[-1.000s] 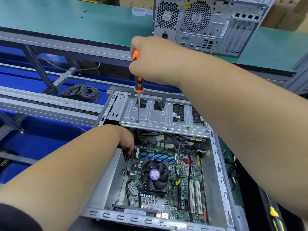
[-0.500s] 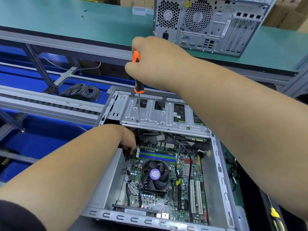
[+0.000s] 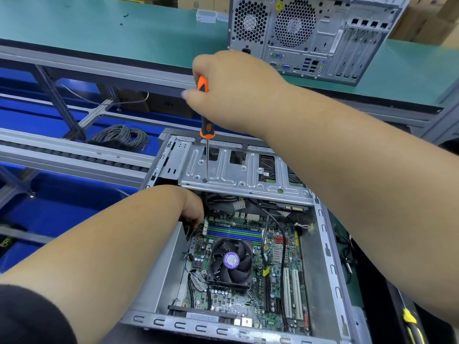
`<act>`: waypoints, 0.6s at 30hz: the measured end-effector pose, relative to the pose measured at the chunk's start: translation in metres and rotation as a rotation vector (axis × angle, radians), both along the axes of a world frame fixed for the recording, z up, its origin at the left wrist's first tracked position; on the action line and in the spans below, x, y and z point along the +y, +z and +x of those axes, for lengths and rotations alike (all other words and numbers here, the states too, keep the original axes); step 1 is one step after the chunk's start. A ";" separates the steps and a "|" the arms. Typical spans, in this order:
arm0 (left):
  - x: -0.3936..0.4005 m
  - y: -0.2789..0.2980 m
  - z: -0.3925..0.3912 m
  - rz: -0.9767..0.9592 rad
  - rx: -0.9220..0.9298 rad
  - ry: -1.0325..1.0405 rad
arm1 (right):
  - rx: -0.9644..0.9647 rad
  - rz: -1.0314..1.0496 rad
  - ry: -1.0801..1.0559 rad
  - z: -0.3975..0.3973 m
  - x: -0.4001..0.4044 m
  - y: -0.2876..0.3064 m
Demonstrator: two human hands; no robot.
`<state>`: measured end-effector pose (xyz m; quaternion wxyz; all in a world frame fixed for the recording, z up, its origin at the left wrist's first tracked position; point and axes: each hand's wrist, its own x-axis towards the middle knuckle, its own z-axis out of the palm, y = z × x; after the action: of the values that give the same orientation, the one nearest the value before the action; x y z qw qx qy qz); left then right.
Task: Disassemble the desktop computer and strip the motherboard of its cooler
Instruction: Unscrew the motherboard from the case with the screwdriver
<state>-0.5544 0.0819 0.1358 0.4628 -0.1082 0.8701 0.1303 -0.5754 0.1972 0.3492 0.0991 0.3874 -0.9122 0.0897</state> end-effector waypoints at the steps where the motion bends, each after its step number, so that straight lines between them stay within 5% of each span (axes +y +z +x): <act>1: 0.000 0.001 0.000 -0.012 0.006 -0.010 | 0.028 0.024 -0.010 0.000 0.000 0.001; 10: 0.001 0.002 0.001 0.005 -0.001 -0.004 | -0.110 -0.024 0.029 0.000 0.001 0.002; 18: 0.000 -0.001 0.002 0.012 0.009 0.000 | -0.048 -0.015 -0.004 -0.003 0.000 0.002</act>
<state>-0.5529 0.0815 0.1345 0.4594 -0.1049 0.8714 0.1362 -0.5780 0.1970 0.3508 0.0802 0.3827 -0.9143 0.1058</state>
